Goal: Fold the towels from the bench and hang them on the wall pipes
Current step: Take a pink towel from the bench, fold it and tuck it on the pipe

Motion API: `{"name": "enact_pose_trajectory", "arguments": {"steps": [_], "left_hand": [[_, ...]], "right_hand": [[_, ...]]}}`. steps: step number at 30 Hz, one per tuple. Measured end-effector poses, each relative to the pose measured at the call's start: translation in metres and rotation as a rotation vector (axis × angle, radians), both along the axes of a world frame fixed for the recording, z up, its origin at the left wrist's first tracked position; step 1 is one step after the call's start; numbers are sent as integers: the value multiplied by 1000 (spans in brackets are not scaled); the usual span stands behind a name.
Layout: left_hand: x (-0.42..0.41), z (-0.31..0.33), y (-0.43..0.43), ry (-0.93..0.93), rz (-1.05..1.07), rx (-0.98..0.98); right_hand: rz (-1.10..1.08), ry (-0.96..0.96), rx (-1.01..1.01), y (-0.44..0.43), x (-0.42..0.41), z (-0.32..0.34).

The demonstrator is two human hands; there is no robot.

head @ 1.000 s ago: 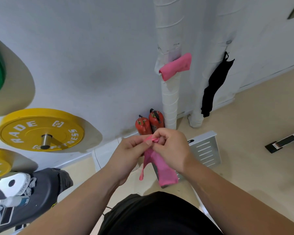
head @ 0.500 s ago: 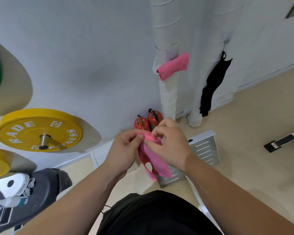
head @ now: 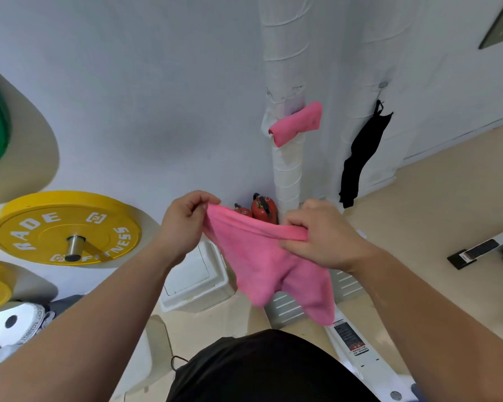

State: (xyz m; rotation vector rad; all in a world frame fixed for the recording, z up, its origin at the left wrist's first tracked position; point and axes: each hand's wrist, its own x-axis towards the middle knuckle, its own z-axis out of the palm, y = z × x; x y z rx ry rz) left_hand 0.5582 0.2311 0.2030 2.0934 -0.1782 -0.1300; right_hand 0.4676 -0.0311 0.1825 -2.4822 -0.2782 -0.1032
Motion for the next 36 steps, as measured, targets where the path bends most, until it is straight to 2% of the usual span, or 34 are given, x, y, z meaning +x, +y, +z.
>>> {"name": "enact_pose_trajectory", "arguments": {"steps": [3, 6, 10, 12, 16, 20, 24, 28, 31, 33, 36], "left_hand": [[9, -14, 18, 10, 21, 75], [8, -22, 25, -27, -8, 119], [7, -18, 23, -198, -150, 254], [10, -17, 23, -348, -288, 408], [16, -15, 20, -513, -503, 650], [14, -7, 6, -605, -497, 618], [6, -8, -4, -635, -537, 596], [9, -16, 1, -622, -525, 652], [19, -23, 12, -491, -441, 689], [24, -27, 22, -401, -361, 655], [25, -35, 39, -270, -229, 515]], "right_hand": [[24, 51, -487, -16, 1, -1], [108, 156, -687, -20, -6, -6], [159, 172, -774, -19, -15, -19], [47, 199, -800, -16, -13, -16], [-207, 28, -764, -12, -4, -25], [-242, 384, -809, -18, -1, -30], [-111, 426, -905, -14, -4, -51], [47, 488, -833, -14, -7, -58], [57, 392, -760, -23, -4, -58], [2, 346, -551, -34, -3, -54], [-127, 371, -55, -52, -7, -39]]}}
